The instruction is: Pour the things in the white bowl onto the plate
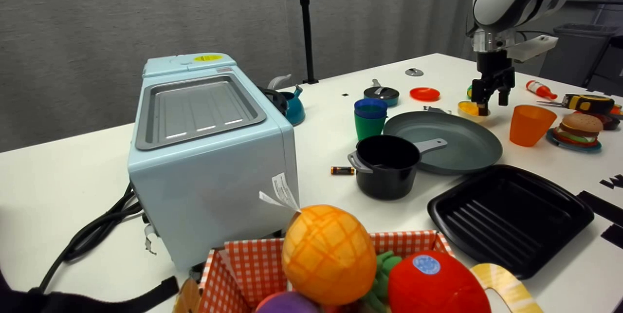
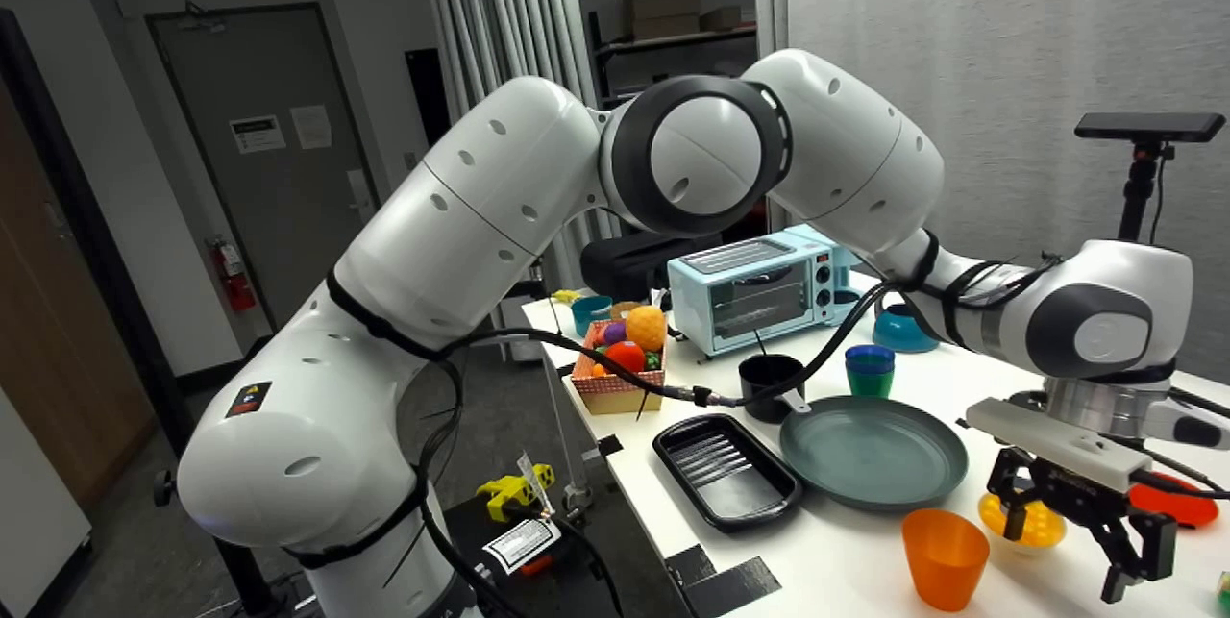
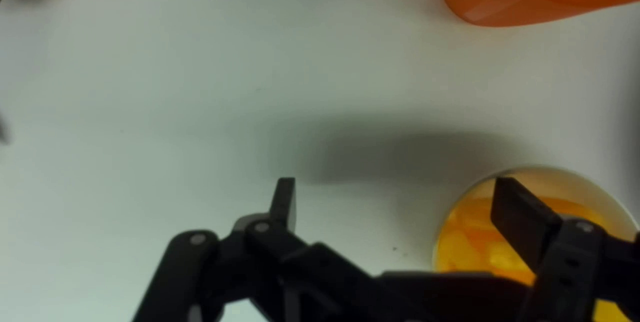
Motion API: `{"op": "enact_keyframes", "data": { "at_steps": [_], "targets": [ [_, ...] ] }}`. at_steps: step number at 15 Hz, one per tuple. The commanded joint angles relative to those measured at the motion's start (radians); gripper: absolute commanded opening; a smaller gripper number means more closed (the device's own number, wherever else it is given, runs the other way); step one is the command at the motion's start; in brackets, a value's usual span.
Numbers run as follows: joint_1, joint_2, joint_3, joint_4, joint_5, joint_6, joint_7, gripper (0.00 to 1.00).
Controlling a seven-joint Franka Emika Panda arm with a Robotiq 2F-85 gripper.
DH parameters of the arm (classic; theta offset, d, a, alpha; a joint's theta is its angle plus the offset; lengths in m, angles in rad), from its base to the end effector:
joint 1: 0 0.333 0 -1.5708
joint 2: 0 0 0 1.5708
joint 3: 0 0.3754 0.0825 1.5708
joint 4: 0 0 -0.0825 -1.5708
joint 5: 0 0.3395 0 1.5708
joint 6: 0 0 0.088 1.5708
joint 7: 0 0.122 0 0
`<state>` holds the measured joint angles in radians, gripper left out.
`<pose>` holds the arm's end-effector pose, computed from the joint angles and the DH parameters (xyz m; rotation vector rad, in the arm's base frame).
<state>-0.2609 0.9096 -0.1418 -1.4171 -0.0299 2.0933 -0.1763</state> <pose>0.6601 -0.2586 0.1911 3.0347 -0.2540 -0.3930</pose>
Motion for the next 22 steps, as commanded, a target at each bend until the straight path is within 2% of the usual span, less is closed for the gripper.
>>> {"op": "enact_keyframes", "data": {
  "at_steps": [1, 3, 5, 6, 7, 8, 15, 16, 22],
  "targets": [
    [-0.004, 0.007, 0.015, 0.016, -0.004, 0.001, 0.002, 1.0],
    [0.001, 0.004, 0.018, 0.001, -0.004, 0.014, 0.005, 1.0],
    [0.002, 0.005, 0.023, 0.0, 0.0, 0.015, 0.008, 0.94],
    [0.0, 0.01, 0.025, 0.014, 0.003, 0.006, 0.007, 0.87],
    [-0.002, 0.017, 0.028, 0.033, 0.005, -0.005, 0.005, 0.69],
    [-0.003, 0.02, 0.031, 0.042, 0.008, -0.01, 0.005, 0.59],
    [-0.005, 0.022, 0.037, 0.059, 0.012, -0.015, 0.008, 0.05],
    [-0.005, 0.022, 0.038, 0.06, 0.013, -0.015, 0.008, 0.0],
    [-0.008, 0.02, 0.043, 0.076, 0.026, -0.028, 0.008, 0.01]
  ]
}}
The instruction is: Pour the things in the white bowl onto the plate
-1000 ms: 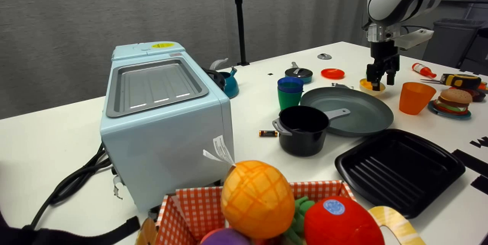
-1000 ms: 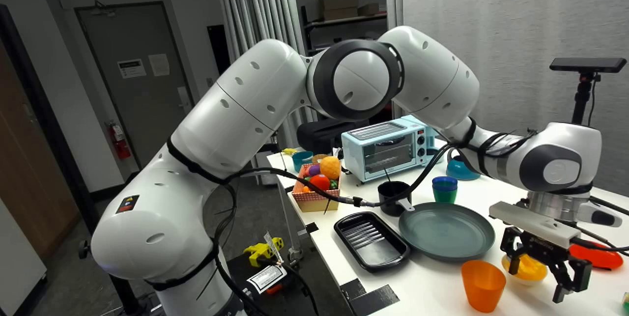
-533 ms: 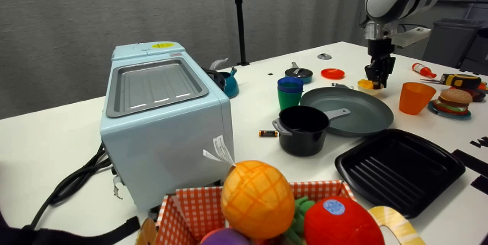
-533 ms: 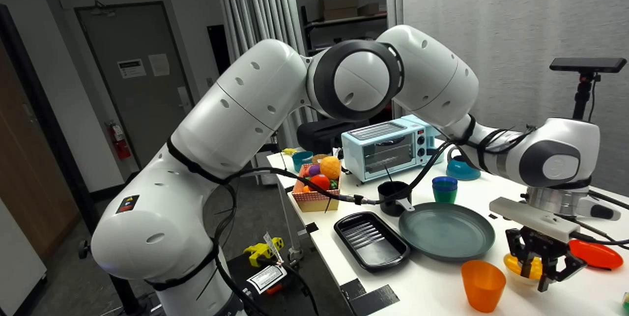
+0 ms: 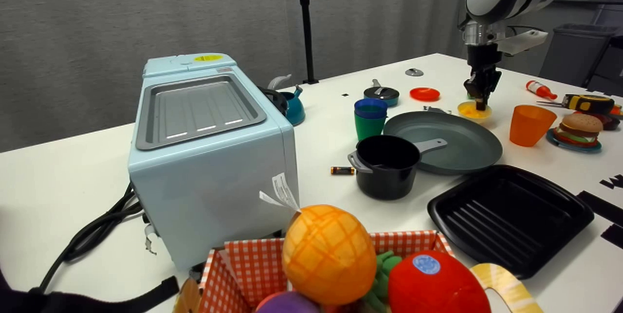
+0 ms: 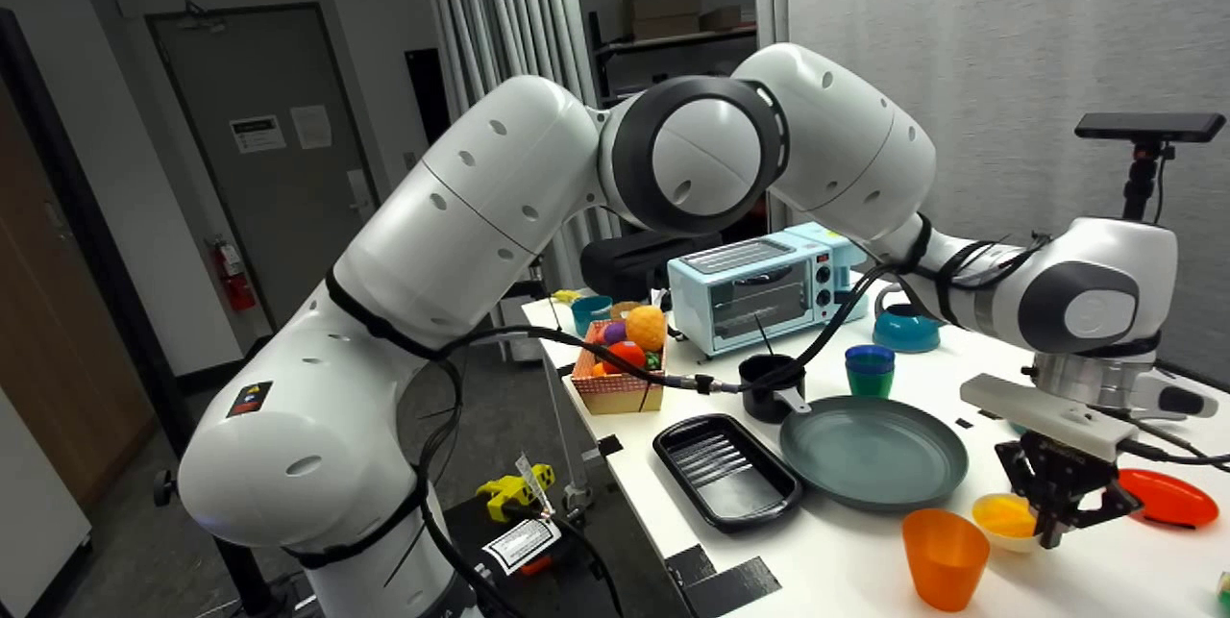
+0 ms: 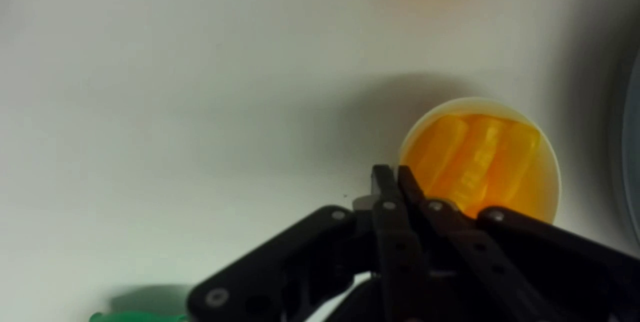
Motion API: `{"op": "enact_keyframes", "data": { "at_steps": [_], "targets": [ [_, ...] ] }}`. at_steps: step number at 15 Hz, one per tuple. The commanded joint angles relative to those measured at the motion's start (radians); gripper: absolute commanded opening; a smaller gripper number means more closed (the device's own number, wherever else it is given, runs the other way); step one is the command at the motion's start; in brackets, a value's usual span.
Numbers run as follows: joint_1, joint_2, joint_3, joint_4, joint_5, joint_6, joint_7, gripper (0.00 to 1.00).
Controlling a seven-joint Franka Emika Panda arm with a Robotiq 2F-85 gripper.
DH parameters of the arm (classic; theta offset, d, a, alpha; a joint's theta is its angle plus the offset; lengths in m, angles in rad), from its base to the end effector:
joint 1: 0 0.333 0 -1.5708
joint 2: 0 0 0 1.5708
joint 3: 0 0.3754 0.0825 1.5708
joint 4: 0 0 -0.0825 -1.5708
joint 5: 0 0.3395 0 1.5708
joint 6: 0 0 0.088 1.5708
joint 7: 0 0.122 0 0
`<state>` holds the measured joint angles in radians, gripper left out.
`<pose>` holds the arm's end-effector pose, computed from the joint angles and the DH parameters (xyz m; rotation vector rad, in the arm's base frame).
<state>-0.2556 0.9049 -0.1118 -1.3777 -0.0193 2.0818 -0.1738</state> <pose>0.6778 -0.2413 0.2064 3.0636 -0.2281 -0.3355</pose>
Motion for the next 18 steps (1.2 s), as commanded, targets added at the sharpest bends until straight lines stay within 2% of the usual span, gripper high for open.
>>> {"op": "enact_keyframes", "data": {
  "at_steps": [1, 11, 14, 15, 18],
  "targets": [
    [-0.014, 0.025, 0.014, 0.037, 0.018, -0.017, 0.006, 0.01],
    [-0.044, 0.028, 0.06, 0.043, 0.071, -0.04, -0.063, 0.01],
    [-0.053, 0.032, 0.074, 0.042, 0.087, -0.015, -0.092, 0.01],
    [-0.036, -0.127, 0.079, -0.039, 0.09, -0.085, -0.083, 0.01],
    [-0.025, -0.197, 0.088, -0.052, 0.089, -0.086, -0.098, 0.01]
  ]
}}
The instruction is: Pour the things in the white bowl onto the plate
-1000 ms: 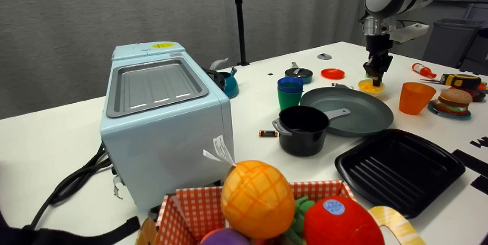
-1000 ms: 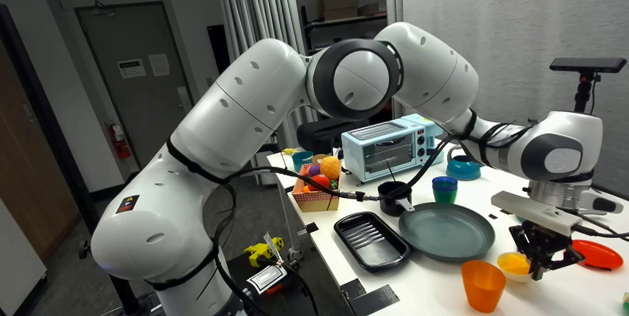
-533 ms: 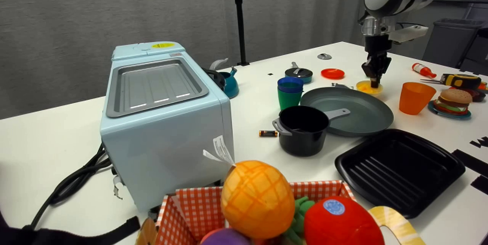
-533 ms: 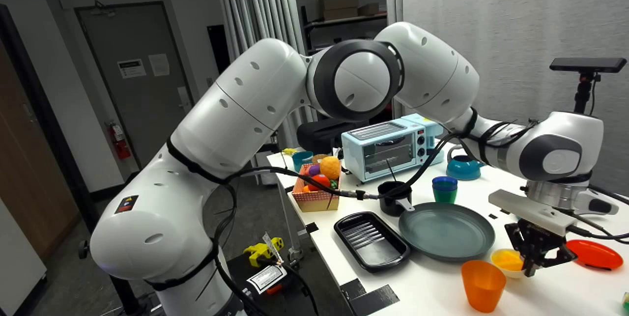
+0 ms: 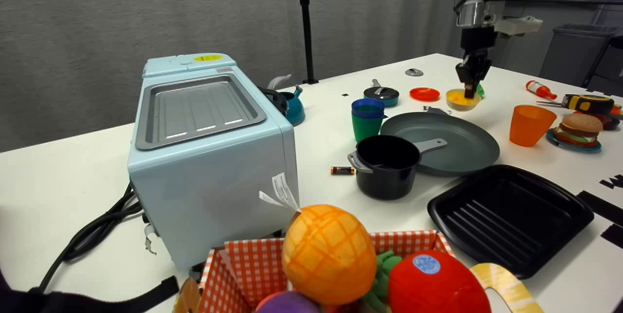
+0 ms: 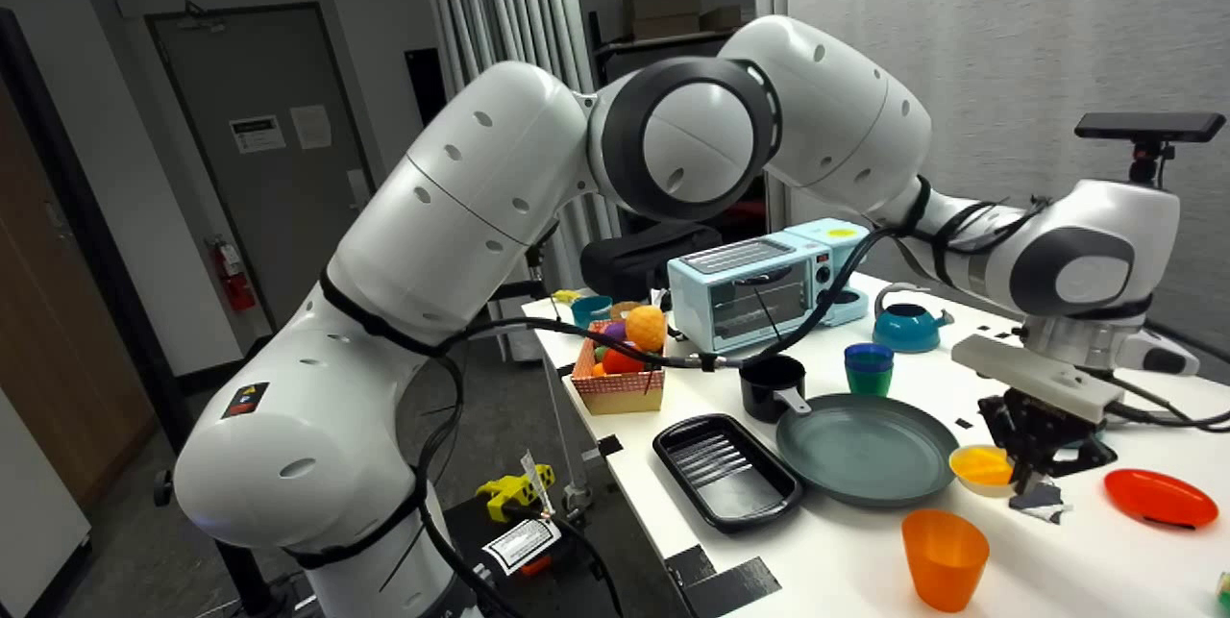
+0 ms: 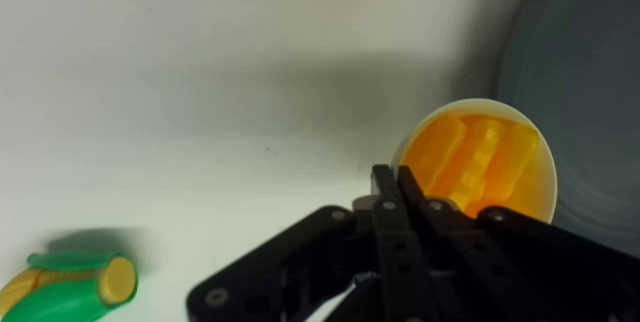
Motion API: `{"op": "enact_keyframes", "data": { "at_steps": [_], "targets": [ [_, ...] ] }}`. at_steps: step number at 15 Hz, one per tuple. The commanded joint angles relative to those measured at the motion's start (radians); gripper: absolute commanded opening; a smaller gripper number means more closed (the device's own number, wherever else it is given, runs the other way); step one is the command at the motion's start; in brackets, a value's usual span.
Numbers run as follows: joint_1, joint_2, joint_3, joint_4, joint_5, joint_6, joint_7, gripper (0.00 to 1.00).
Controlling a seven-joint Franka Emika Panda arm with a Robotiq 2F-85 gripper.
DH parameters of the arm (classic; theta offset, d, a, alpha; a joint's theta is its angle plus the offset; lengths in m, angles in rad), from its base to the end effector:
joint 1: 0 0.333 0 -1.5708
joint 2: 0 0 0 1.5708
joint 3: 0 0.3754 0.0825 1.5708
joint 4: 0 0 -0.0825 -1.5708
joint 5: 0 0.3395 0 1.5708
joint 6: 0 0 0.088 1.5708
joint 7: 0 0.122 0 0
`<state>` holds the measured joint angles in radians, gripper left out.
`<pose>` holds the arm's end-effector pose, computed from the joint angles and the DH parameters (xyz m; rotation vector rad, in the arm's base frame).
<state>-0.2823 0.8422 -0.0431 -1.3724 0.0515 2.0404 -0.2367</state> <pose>0.6873 -0.2201 0.2485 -3.0690 0.1604 0.2520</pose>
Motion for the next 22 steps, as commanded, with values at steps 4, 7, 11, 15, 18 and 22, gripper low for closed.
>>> {"op": "enact_keyframes", "data": {
  "at_steps": [4, 7, 11, 15, 18, 22],
  "targets": [
    [0.01, -0.252, 0.027, -0.081, 0.018, -0.097, -0.063, 0.01],
    [0.008, -0.323, 0.026, -0.191, 0.014, -0.072, -0.121, 0.01],
    [0.012, -0.407, 0.032, -0.41, 0.01, 0.045, -0.224, 0.01],
    [0.014, -0.461, 0.045, -0.592, 0.017, 0.173, -0.306, 0.01],
    [0.019, -0.471, 0.055, -0.655, 0.026, 0.216, -0.322, 0.01],
    [0.03, -0.428, 0.067, -0.613, 0.068, 0.204, -0.281, 0.01]
  ]
}}
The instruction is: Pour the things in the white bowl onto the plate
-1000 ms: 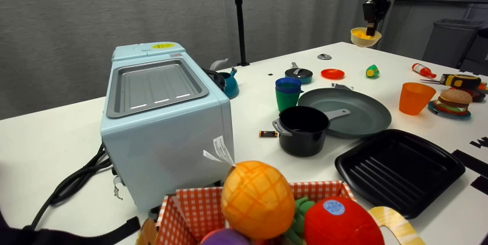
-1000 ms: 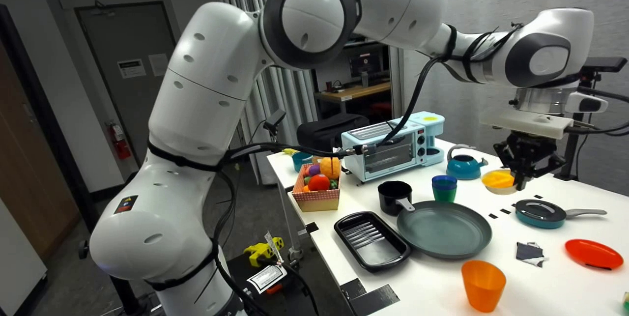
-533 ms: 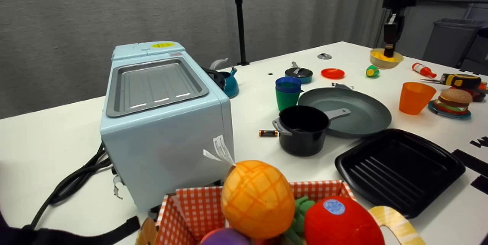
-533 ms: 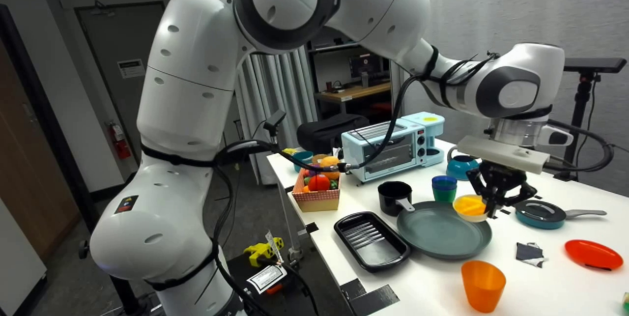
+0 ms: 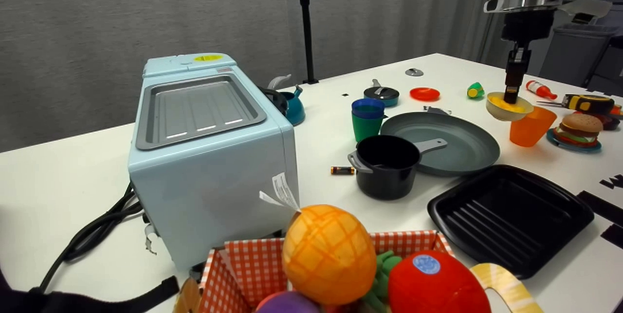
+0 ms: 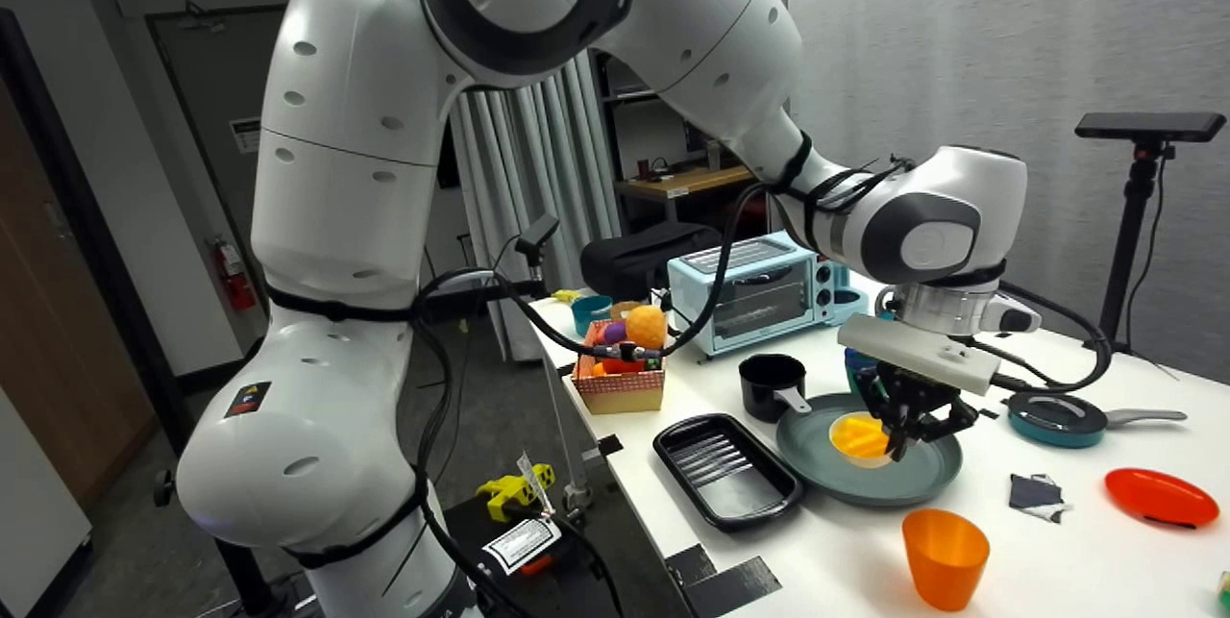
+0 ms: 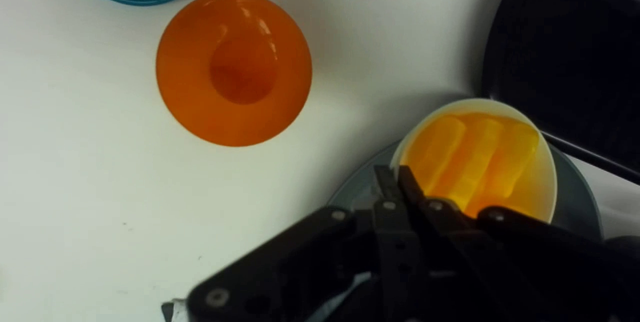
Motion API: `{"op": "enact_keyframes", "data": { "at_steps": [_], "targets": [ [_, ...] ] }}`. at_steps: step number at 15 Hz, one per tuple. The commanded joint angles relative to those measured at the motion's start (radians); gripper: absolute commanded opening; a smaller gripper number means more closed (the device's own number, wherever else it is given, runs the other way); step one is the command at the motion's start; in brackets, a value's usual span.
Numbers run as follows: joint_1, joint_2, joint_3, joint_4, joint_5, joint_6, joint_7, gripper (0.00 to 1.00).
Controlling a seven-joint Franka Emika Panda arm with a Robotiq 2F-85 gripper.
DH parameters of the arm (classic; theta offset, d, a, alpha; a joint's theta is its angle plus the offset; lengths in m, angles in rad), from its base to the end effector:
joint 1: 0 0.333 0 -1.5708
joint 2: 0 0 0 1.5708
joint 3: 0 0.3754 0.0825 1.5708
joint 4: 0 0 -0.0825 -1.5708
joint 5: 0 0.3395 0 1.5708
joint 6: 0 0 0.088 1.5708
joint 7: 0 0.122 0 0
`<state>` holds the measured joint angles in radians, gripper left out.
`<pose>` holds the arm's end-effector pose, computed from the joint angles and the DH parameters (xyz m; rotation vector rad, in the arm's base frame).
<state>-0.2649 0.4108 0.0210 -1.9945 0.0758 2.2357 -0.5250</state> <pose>0.5643 -0.1380 0.3131 -2.9924 -0.3429 0.2011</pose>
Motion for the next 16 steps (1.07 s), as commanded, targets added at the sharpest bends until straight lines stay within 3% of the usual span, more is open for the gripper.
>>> {"op": "enact_keyframes", "data": {
  "at_steps": [1, 8, 16],
  "targets": [
    [0.017, 0.018, 0.004, 0.032, 0.054, 0.0, 0.018, 0.01],
    [0.075, 0.176, -0.008, 0.21, 0.019, 0.029, 0.128, 0.01],
    [0.106, 0.269, -0.015, 0.247, -0.045, 0.292, 0.207, 0.01]
  ]
}}
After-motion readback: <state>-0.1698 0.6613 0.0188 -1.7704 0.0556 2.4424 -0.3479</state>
